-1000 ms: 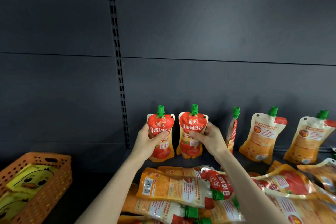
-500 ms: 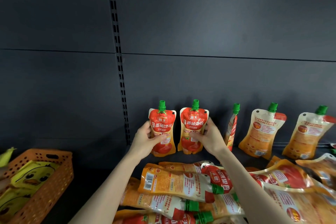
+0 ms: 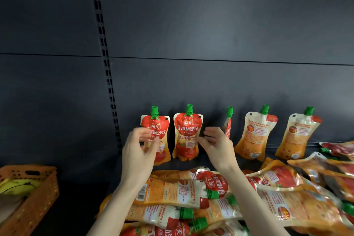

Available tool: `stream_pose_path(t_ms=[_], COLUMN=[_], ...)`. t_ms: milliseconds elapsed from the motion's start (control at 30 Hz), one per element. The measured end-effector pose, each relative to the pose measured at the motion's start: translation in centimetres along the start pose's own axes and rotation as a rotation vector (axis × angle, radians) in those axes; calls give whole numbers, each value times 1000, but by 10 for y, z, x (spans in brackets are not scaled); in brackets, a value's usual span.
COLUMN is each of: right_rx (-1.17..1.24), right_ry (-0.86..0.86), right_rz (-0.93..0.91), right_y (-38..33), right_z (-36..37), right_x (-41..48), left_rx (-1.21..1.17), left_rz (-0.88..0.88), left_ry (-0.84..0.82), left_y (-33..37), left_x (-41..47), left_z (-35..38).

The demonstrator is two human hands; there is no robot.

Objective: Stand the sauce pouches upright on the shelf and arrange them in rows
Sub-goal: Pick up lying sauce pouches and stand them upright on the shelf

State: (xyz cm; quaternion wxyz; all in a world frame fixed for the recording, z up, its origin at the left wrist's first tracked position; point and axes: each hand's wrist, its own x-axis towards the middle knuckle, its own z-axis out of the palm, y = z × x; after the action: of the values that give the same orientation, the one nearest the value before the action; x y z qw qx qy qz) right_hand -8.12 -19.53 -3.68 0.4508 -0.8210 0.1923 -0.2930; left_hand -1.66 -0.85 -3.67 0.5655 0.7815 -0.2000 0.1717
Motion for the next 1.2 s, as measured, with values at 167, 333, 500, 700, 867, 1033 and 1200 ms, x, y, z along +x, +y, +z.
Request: stream_pose_path(t_ms=[167,333,500,700,867,1033,1200], right_rx=[-7,-34,-144,-68,-73,13,308], right_ry=[121,237,250,87,12,6,-238], right_rz=[-85,-136,-148,-130,-109,-122,-110], right_y=[2,11,43,77,87,84,77], right_z=[-49,-103,-144,-167,-169,-157,-158], right_x=[-10,2,37,72,88,89,94], left_rx=[-87,-140,-93,52,65,-24,-182], left_rz=[91,74,27,-76,-26,-106,-210], left_ry=[-171,-262,-207,-48,-15,-89,-63], left_y=[35,64,82,87,84,78,77], left_x=[-6,-4,1,-4,-2,4,-9], left_z=[44,108,166,206,205,197,198])
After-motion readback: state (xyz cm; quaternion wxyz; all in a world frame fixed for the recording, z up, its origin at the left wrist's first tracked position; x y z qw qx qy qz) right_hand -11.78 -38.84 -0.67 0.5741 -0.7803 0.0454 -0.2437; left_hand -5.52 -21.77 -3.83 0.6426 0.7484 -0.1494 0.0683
